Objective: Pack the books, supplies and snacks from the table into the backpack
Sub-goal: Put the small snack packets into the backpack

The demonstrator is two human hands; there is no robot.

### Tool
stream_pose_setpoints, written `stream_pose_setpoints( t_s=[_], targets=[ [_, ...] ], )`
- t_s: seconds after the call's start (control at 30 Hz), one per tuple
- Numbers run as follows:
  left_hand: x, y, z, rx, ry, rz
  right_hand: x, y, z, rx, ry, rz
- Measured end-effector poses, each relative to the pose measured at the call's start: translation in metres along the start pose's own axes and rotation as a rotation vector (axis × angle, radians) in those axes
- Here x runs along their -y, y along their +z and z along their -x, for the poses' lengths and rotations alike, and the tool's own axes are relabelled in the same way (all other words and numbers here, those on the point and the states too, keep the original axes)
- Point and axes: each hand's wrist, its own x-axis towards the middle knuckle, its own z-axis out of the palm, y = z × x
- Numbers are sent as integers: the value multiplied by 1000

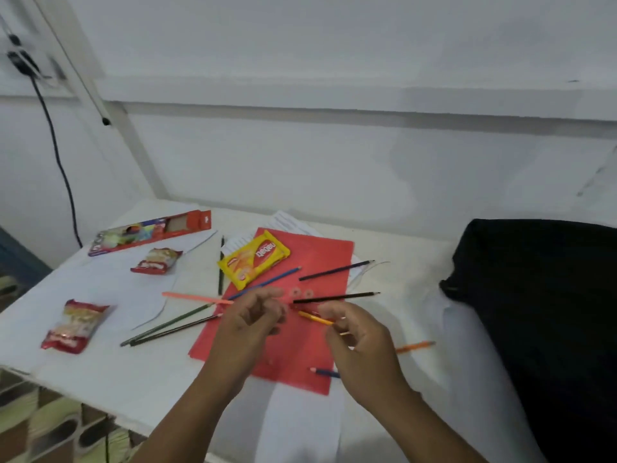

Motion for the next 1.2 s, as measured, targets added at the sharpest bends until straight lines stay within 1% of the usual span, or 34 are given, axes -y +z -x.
stream_pose_setpoints(
  t_s=[0.07,0.17,0.3,0.33,0.37,0.4,0.47,0.5,0.53,0.57,0.6,0.7,0.8,0.87,0.93,1.03,1.1,1.13,1.2],
  targets=[
    [8,-45,-12,-63,19,-50,2,40,-13,39,21,0],
    [24,-108,-29,-173,54,-204,5,95,-29,106,55,13],
    [41,-186,-59,-324,191,-542,13,150,-45,152,81,12],
    [46,-207,-70,-357,202,-638,14,161,-48,162,91,3],
    [50,-227,-83,-384,170,-752,16,171,-52,167,98,-3],
    [54,-246,-94,-405,92,-888,17,181,-56,165,101,-4],
    [62,-279,-106,-411,-184,-1108,17,199,-66,160,90,18],
    [66,-290,-107,-397,-308,-1139,18,207,-71,164,84,38],
    [70,-300,-106,-382,-391,-1121,19,215,-76,168,75,56],
    [75,-305,-104,-376,-428,-1084,19,223,-82,175,63,73],
    [80,-309,-101,-381,-424,-1053,20,232,-88,185,47,94],
    [93,-315,-93,-431,-292,-1025,23,261,-111,231,12,166],
    [95,-323,-89,-448,-216,-955,26,295,-135,273,-52,213],
    [93,-330,-87,-482,-107,-905,28,320,-152,311,-72,277],
    [80,-334,-82,-531,-80,-781,26,344,-170,336,-51,360],
    [63,-336,-74,-585,-151,-540,16,372,-187,367,45,456],
    [62,-337,-71,-629,-180,-370,9,379,-189,379,70,566],
    [63,-339,-70,-640,-190,-304,7,379,-189,347,76,558],
    [63,-338,-70,-642,-198,-203,8,376,-186,274,106,419]
  ],
)
